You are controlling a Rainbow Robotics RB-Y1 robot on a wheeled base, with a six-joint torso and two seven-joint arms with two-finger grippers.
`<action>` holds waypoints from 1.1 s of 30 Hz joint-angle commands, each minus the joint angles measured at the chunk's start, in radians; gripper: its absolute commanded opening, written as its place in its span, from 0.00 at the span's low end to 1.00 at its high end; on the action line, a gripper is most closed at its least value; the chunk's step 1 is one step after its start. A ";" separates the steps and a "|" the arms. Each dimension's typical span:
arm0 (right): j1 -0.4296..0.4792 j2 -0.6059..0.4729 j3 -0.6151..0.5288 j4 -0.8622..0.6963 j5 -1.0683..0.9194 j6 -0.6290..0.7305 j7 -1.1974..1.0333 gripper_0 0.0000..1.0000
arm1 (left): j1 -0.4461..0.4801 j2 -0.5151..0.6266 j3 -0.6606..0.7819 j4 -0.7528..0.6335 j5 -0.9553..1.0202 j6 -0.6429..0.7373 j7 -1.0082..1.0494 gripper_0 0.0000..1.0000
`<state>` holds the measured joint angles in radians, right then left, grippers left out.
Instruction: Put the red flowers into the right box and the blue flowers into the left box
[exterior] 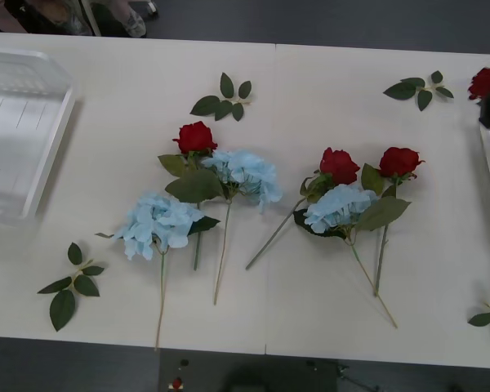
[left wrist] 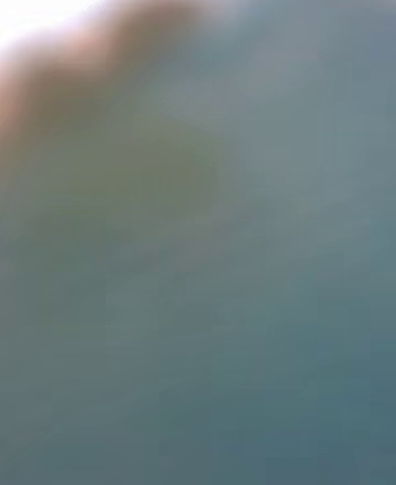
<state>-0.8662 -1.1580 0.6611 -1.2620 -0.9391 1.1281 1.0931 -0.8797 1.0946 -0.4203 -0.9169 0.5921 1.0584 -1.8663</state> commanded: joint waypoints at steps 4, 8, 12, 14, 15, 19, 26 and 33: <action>-0.048 -0.037 -0.014 0.191 0.198 -0.094 0.268 0.00 | -0.007 -0.018 0.018 0.128 -0.012 -0.192 -0.020 0.47; -0.027 0.004 -0.014 0.331 0.287 -0.246 0.332 0.00 | -0.007 -0.018 0.018 0.127 -0.011 -0.193 -0.022 0.74; 0.007 0.058 -0.015 0.471 0.359 -0.424 0.337 0.00 | -0.007 -0.012 0.018 0.125 0.046 -0.192 -0.031 0.94; 0.012 0.077 -0.015 0.513 0.381 -0.464 0.332 0.00 | -0.005 -0.005 0.018 0.125 0.091 -0.192 -0.050 1.00; 0.015 0.090 -0.015 0.543 0.381 -0.485 0.330 0.00 | 0.001 -0.001 0.018 0.121 0.132 -0.190 -0.085 1.00; 0.021 0.110 -0.014 0.598 0.384 -0.519 0.332 0.00 | 0.024 0.051 0.018 0.018 0.396 -0.086 -0.183 1.00; 0.030 0.112 -0.014 0.598 0.372 -0.527 0.352 0.62 | 0.028 0.137 0.080 -0.198 0.677 0.147 -0.162 1.00; 0.078 0.106 -0.014 0.527 0.214 -0.547 0.395 0.81 | 0.163 0.054 0.136 -0.485 0.658 0.158 0.164 1.00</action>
<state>-0.8090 -1.0298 0.6604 -0.6811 -0.6707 0.5703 1.4321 -0.7980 1.1546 -0.2807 -1.2607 1.2954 1.2754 -1.8615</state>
